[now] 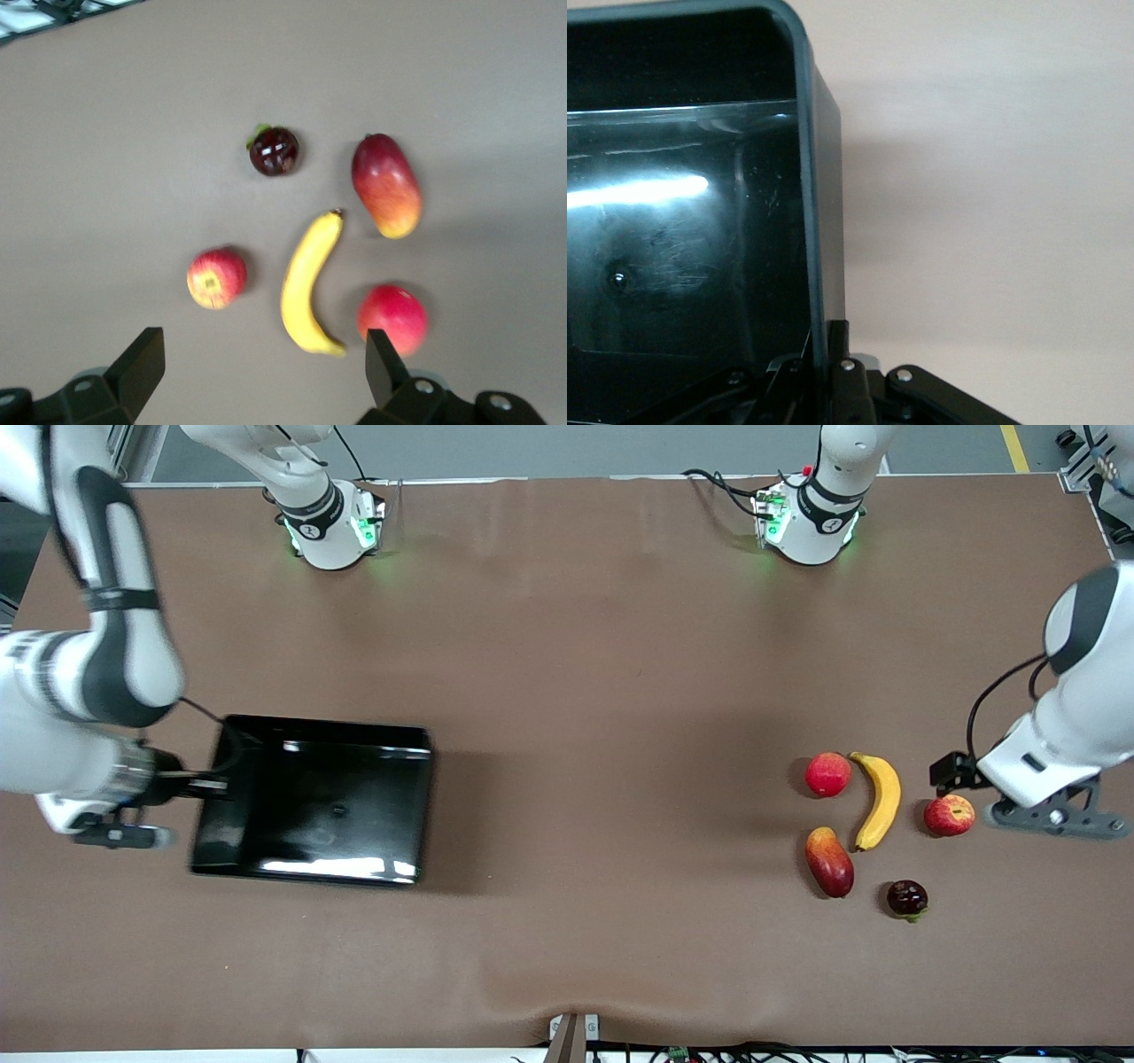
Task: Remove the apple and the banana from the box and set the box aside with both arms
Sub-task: 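Drag the black box away with the right gripper while the left gripper withdraws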
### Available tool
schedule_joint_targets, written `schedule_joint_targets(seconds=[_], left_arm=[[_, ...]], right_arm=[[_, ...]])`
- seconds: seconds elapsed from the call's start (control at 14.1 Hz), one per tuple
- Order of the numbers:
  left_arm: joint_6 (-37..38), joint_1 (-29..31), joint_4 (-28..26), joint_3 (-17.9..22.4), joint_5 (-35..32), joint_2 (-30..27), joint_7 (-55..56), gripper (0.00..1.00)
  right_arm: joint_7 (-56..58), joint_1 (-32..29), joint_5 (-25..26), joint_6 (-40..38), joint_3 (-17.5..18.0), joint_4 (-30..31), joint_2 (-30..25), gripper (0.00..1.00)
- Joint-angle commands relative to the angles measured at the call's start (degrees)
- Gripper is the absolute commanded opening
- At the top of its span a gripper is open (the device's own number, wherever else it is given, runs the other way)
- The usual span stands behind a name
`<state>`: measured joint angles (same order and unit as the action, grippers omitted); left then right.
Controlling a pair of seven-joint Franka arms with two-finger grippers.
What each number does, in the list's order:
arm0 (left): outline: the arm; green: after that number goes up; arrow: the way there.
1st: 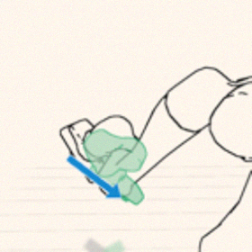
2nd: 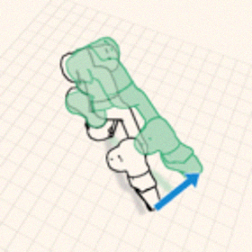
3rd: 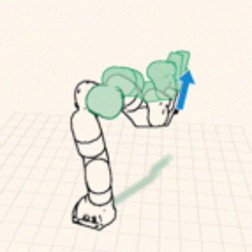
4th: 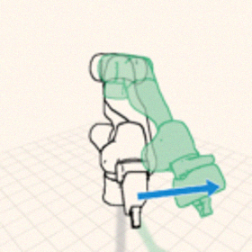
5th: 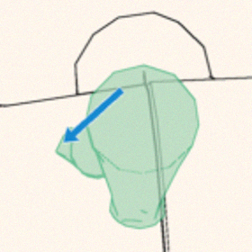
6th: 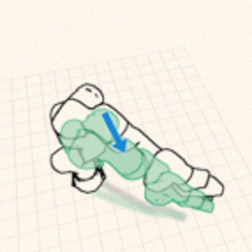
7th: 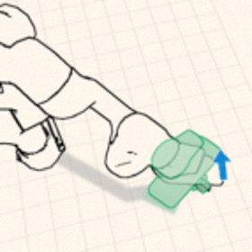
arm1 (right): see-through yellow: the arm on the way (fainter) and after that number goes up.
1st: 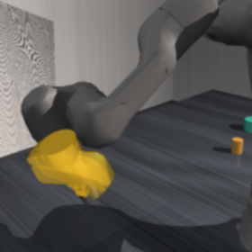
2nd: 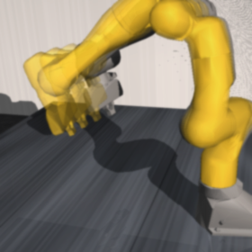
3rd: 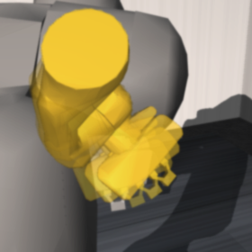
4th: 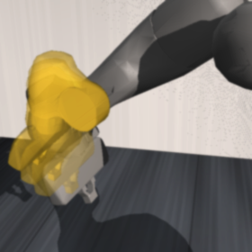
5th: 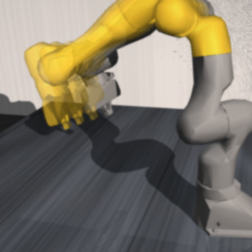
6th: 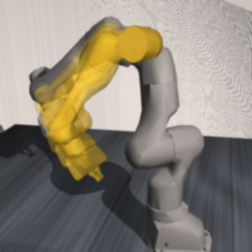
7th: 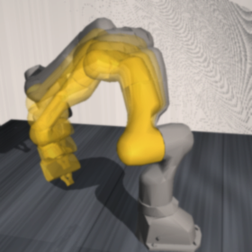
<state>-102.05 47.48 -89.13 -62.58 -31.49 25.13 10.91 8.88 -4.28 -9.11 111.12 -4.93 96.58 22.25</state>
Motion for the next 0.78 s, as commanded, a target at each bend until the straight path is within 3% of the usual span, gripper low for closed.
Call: schedule_joint_targets(seconds=[0.0, 0.14, 0.28, 0.5, 0.57, 0.71], left_arm=[[9.64, 0.15, 7.63, -1.84, 6.67, -2.54, 0.87, 1.0], [16.77, 0.15, 10.9, -3.08, 9.77, -2.71, 1.05, 1.0], [17.94, 0.15, 12.93, -2.99, 10.56, -4.55, 0.87, 1.0], [18.03, -1.6, 13.02, -2.56, 10.57, -6.49, 0.96, 1.0], [18.37, -4.47, 13.11, -0.55, 10.57, -8.49, 0.44, 1.0], [18.73, -15.86, 12.49, 14.24, 15.36, -15.78, -0.01, 1.0]], right_arm=[[7.53, -7.12, -0.21, 0.76, 1.59, 2.39, -0.29, 0.0], [8.34, -10.9, -0.21, 5.4, 1.59, 2.21, 2.52, 0.0], [11.58, -12.15, -0.21, 12.42, 1.59, 2.3, 5.33, 0.0], [12.39, -13.38, -0.21, 15.61, 1.59, 2.21, 7.1, 0.0], [12.39, -13.56, -0.21, 17.71, 1.59, 2.21, 8.23, 0.0], [13.69, -14.78, -0.29, 21.5, 1.77, 1.86, 11.74, 0.0]])
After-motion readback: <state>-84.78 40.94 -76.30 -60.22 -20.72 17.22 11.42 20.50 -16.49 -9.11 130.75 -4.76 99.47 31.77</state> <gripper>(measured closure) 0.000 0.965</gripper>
